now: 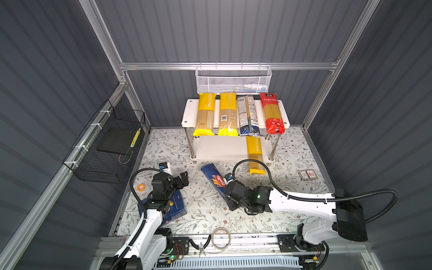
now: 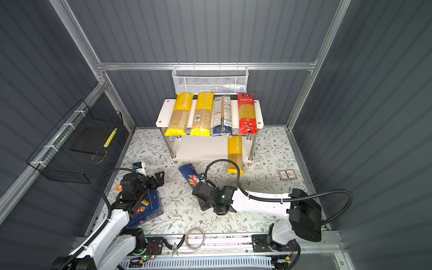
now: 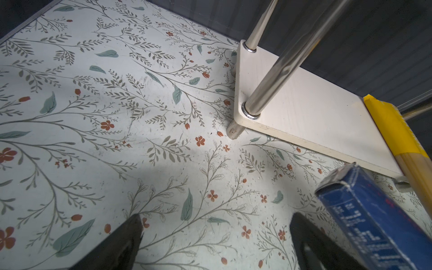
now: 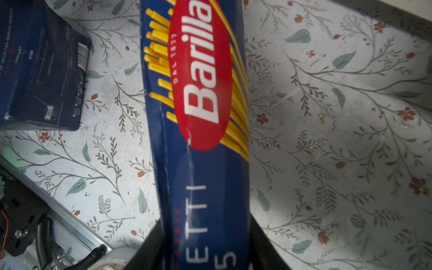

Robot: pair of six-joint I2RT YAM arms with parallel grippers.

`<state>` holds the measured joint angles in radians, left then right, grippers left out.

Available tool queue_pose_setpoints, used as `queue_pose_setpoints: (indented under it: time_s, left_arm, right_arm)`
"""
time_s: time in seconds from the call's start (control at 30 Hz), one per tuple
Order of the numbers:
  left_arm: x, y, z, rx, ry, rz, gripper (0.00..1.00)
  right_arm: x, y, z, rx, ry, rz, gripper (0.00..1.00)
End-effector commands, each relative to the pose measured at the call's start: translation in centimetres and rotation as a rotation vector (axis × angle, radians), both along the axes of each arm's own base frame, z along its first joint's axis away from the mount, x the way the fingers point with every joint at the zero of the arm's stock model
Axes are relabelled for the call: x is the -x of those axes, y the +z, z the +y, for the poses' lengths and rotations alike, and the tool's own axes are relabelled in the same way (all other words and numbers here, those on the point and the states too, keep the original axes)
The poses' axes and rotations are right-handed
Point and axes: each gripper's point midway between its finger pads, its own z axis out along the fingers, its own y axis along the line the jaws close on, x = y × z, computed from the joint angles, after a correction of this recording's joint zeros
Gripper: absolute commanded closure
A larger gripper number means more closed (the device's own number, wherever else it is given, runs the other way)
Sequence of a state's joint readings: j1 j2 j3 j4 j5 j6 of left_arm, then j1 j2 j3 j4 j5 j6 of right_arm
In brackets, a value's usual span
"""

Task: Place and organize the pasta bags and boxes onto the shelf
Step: 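Carry the spaghetti box to the lower shelf beside the yellow bag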

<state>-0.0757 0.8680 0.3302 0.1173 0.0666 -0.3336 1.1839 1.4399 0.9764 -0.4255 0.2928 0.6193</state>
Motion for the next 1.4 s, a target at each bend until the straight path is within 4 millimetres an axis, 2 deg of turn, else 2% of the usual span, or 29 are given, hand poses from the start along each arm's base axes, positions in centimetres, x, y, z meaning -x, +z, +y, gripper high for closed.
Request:
queue_pose_setpoints:
  time_s: [0.0, 0.2, 0.4, 0.53, 0.93, 1.2, 1.37]
  left_arm:
    - [-0.4, 1.0, -0.1, -0.007, -0.011, -0.030, 0.00]
    - [-0.5, 0.7, -0.3, 0.000, -0.022, -0.026, 0.00]
    - [-0.4, 0.7, -0.7, 0.006, -0.045, -0.039, 0.00]
    - [-0.4, 0.7, -0.9, 0.012, -0.056, -0.039, 0.00]
    - [-0.2, 0.9, -0.9, 0.014, -0.058, -0.051, 0.00]
    - [-0.3, 0.8, -1.0, 0.014, -0.059, -0.045, 0.00]
    - [-0.3, 1.0, -0.9, 0.010, -0.057, -0.047, 0.00]
  right_arm:
    - [-2.8, 4.6, -0.3, -0.115, -0.102, -0.138, 0.75]
    - [-4.9, 6.2, -2.7, -0.128, -0.205, -0.177, 0.75]
    - [-7.1, 6.4, -5.0, -0.119, -0.336, -0.217, 0.75]
    - [-8.6, 6.5, -5.8, -0.126, -0.383, -0.233, 0.75]
    - [-12.2, 6.2, -5.9, -0.127, -0.456, -0.248, 0.76]
    - [-14.8, 7.3, -5.9, -0.147, -0.539, -0.288, 0.75]
    - [-16.4, 6.8, -5.9, -0.164, -0.598, -0.288, 0.72]
